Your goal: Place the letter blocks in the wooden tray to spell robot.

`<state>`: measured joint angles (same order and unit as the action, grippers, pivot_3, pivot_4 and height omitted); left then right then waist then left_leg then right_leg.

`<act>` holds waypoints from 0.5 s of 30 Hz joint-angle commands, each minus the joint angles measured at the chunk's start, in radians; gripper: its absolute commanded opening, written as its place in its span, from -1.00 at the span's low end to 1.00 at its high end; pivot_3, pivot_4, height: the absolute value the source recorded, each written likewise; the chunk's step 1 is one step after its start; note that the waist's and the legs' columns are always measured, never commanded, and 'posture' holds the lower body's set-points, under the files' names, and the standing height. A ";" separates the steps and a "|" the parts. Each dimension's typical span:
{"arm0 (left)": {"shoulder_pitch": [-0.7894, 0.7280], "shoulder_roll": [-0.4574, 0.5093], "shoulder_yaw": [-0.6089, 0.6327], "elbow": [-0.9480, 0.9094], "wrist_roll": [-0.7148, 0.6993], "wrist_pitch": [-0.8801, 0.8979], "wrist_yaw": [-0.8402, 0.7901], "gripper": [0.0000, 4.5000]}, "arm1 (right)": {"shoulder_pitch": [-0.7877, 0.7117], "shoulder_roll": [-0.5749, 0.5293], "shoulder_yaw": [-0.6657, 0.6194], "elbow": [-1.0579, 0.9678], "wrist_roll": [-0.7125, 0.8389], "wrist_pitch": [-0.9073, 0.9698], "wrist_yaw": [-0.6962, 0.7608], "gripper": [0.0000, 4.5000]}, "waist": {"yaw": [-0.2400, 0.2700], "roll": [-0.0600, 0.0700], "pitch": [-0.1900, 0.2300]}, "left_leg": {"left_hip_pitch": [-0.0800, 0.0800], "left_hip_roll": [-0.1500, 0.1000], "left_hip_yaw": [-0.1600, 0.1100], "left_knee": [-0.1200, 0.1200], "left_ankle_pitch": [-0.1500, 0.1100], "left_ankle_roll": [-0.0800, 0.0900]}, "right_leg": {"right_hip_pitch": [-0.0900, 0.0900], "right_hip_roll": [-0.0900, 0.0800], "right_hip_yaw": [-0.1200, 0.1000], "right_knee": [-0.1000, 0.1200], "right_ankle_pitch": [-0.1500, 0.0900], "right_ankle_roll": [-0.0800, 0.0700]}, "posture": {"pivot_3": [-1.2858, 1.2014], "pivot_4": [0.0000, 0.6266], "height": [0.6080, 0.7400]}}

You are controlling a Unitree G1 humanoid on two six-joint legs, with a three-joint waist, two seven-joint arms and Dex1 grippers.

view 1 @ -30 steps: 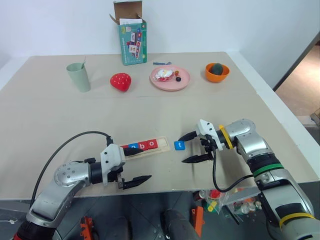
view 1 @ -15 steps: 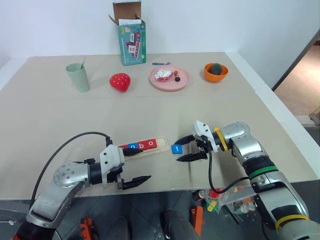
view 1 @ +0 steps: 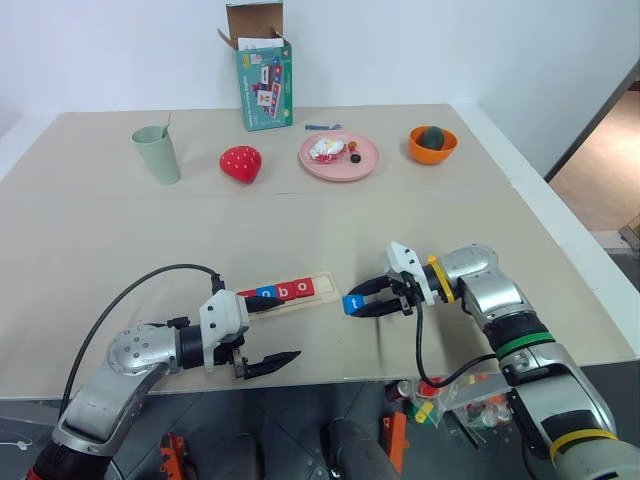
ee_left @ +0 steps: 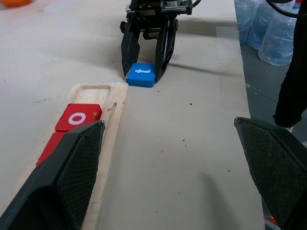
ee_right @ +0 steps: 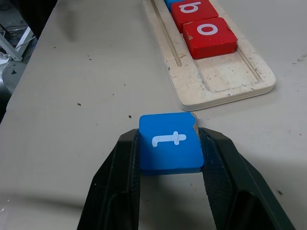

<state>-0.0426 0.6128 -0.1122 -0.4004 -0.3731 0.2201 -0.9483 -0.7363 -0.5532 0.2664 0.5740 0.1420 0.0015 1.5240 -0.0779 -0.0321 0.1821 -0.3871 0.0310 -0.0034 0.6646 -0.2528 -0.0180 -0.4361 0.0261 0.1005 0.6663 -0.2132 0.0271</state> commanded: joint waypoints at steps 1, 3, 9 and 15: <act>0.003 0.004 0.021 -0.006 -0.005 -0.023 -0.004 1.00 | -0.019 -0.024 -0.043 -0.051 0.030 0.048 0.006 -0.47 | 0.000 0.000 0.000 | 0.000 0.000 0.000 0.000 0.000 0.000 | 0.000 0.000 0.000 0.000 0.000 0.000 | 0.03 -0.52 1.00; 0.005 0.005 0.023 -0.003 -0.005 -0.027 -0.004 1.00 | -0.032 -0.029 -0.061 -0.081 0.052 0.093 -0.003 -0.47 | 0.000 0.000 0.000 | 0.000 0.000 0.000 0.000 0.000 0.000 | 0.000 0.000 0.000 0.000 0.000 0.000 | 0.03 -0.52 1.00; 0.008 -0.009 0.038 0.002 -0.013 -0.032 0.016 1.00 | -0.054 0.004 -0.122 -0.223 0.128 0.292 -0.103 -0.47 | -0.001 0.000 0.000 | 0.000 0.000 -0.001 0.000 0.000 0.000 | -0.001 0.001 0.000 0.000 0.000 0.000 | 0.03 -0.52 1.00; 0.016 -0.039 0.079 0.012 -0.037 -0.023 0.055 1.00 | -0.044 0.029 -0.106 -0.287 0.133 0.303 -0.131 -0.47 | 0.000 0.000 0.000 | -0.002 0.000 -0.001 0.000 0.000 0.000 | -0.001 0.000 -0.001 0.000 0.000 0.000 | 0.03 -0.52 1.00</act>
<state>-0.0327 0.5781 -0.0646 -0.3774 -0.3869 0.2044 -0.9078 -0.7728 -0.5242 0.1689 0.3268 0.2607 0.3114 1.3928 -0.0775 -0.0320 0.1822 -0.3892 0.0312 -0.0042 0.6647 -0.2528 -0.0181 -0.4374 0.0261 0.0994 0.6664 -0.2134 0.0273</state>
